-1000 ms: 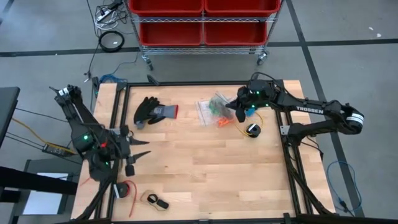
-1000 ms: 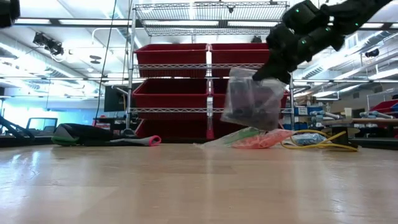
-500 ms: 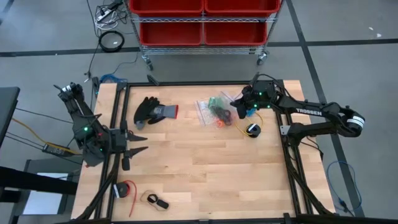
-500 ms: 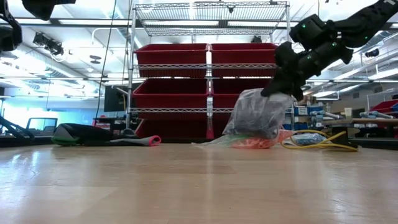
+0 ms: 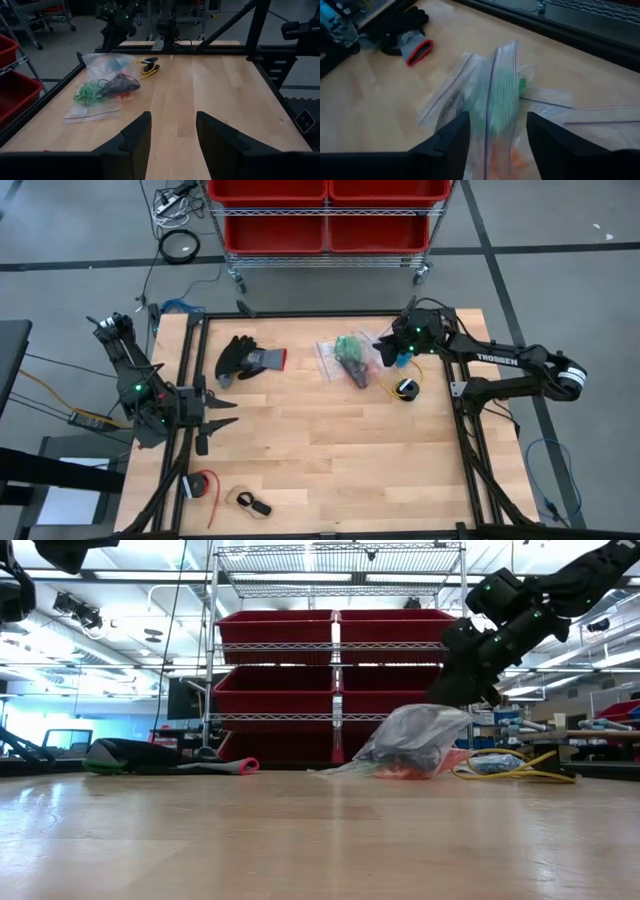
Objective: Sort rubber bands
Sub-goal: Close the transparent zip bag, then return to Home Position
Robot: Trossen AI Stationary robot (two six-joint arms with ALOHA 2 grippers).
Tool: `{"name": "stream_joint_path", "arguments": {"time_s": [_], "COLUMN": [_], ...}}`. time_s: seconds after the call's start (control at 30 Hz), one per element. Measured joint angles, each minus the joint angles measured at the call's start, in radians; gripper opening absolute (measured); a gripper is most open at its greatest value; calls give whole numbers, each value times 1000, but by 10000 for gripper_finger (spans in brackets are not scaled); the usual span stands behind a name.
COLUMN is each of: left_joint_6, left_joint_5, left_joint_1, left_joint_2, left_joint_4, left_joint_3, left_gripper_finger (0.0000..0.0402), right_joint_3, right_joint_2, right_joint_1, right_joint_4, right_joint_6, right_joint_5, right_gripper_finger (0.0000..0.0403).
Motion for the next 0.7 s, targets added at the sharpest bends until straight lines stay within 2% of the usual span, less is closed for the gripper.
{"name": "stream_joint_path", "arguments": {"time_s": [0.13,0.27,0.5,0.7], "left_joint_6": [1,5,74,134], "left_joint_5": [0,0,-36,-80], "left_joint_1": [0,0,0,0], "left_joint_2": [0,-8,-85,-219], "left_joint_4": [-2,-21,-26,-7], "left_joint_3": [0,0,0,-41], "left_gripper_finger": [163,163,163,163], "right_joint_3": [0,0,0,0], "right_joint_2": [-35,-123,-406,-657], "right_joint_1": [14,55,175,313], "right_joint_4": [33,87,137,59], "right_joint_6": [37,55,48,36], "right_joint_5": [-15,-23,-7,72], "right_gripper_finger": [196,203,205,197]}}
